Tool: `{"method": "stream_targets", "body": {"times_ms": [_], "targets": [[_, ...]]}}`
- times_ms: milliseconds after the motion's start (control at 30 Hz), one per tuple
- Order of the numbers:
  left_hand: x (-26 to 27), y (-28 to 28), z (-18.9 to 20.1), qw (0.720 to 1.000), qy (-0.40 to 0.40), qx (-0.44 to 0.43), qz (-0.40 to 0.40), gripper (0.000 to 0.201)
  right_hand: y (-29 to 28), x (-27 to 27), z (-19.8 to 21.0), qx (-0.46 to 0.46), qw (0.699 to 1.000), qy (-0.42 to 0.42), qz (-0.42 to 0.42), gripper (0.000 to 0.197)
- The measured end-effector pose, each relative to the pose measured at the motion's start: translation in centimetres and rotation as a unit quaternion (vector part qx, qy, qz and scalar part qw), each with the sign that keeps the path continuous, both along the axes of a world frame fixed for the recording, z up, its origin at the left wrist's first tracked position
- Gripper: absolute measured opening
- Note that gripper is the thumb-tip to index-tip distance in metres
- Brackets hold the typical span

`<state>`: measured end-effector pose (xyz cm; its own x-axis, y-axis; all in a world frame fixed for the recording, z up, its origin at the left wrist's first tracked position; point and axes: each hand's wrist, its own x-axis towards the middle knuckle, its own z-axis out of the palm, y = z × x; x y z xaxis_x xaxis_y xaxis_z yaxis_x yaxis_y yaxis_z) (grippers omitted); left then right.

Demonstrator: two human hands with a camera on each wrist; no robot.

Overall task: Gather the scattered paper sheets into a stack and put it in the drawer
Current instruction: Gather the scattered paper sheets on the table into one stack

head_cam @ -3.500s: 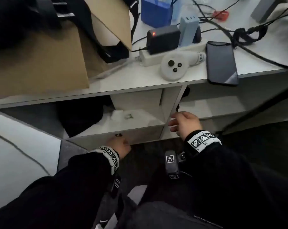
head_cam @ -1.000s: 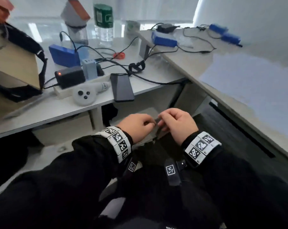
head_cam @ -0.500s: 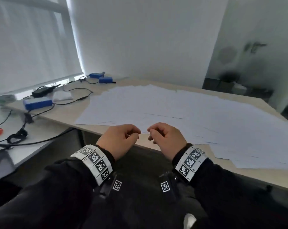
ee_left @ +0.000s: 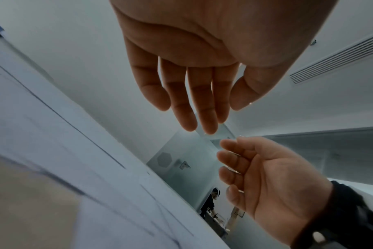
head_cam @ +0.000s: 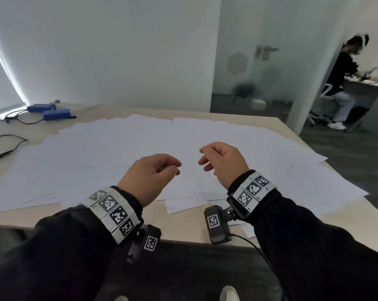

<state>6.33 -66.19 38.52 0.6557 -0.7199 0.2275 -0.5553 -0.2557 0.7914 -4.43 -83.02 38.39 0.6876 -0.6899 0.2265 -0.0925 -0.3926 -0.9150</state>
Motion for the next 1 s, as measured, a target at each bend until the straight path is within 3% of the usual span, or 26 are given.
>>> {"method": "stream_targets", "body": {"times_ms": [300,567,800,1000], "targets": [[-1.0,-6.0,0.2,0.998,0.045,-0.038,-0.023,0.019,-5.8,-1.4,-0.2,0.015,0.999,0.03,-0.034,0.018],[-3.1,-9.2,-0.2,0.991,0.11,-0.074,-0.036,0.02,-10.9,-6.9,-0.8,0.072,0.989,0.041,-0.12,0.016],[-6.2,-11.2,-2.6,0.988,0.136,0.005,-0.078,0.018,-12.6,-12.7,-2.7,0.101,0.976,0.073,-0.178,0.018],[-7.7,-13.9,-2.7,0.979,0.17,0.021,-0.108,0.016,-14.3,-16.3,-3.6,0.091,0.963,0.082,-0.239,0.018]]}}
